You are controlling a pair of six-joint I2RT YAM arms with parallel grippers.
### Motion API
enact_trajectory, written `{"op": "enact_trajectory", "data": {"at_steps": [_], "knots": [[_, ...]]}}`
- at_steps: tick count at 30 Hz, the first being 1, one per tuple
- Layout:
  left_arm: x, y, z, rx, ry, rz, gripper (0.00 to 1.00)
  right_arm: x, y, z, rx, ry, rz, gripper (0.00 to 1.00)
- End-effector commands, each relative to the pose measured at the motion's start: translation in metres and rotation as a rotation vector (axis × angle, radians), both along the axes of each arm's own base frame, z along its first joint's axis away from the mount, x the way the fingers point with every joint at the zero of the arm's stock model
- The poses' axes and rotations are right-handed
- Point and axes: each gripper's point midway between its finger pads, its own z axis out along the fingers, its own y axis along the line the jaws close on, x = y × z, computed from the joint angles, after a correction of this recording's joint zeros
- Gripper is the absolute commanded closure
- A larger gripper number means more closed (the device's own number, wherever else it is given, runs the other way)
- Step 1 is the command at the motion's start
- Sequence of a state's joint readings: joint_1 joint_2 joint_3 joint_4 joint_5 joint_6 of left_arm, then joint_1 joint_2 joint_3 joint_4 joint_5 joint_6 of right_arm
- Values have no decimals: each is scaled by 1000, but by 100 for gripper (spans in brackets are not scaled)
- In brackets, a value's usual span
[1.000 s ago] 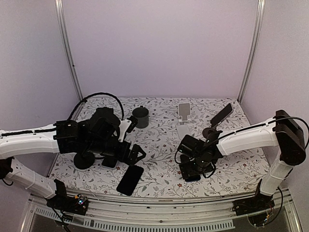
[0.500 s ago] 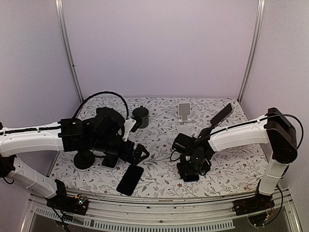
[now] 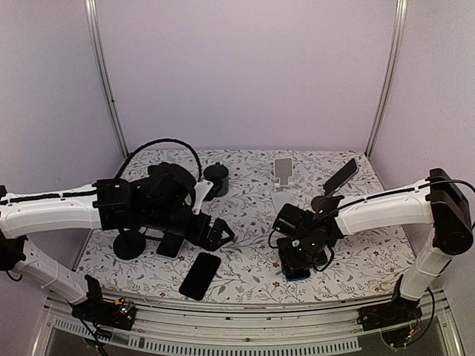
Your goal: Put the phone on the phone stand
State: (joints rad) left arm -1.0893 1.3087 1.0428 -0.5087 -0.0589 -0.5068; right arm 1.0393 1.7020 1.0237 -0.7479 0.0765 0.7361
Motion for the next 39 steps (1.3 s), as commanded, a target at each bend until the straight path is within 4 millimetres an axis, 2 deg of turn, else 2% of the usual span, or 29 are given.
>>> {"op": "enact_trajectory", "data": {"at_steps": [1, 10, 17, 29, 39], "knots": [[3, -26, 19, -77, 13, -27, 3, 17, 14, 51, 136, -178, 22, 51], [22, -70, 50, -126, 4, -73, 6, 29, 14, 123, 337, -446, 27, 56], [34, -98, 67, -204, 8, -110, 12, 29, 13, 166, 415, -616, 51, 56], [49, -129, 73, -376, 80, -126, 43, 25, 23, 195, 460, -704, 124, 55], [60, -141, 55, -388, 107, -94, 54, 28, 32, 219, 500, -756, 141, 55]]}}
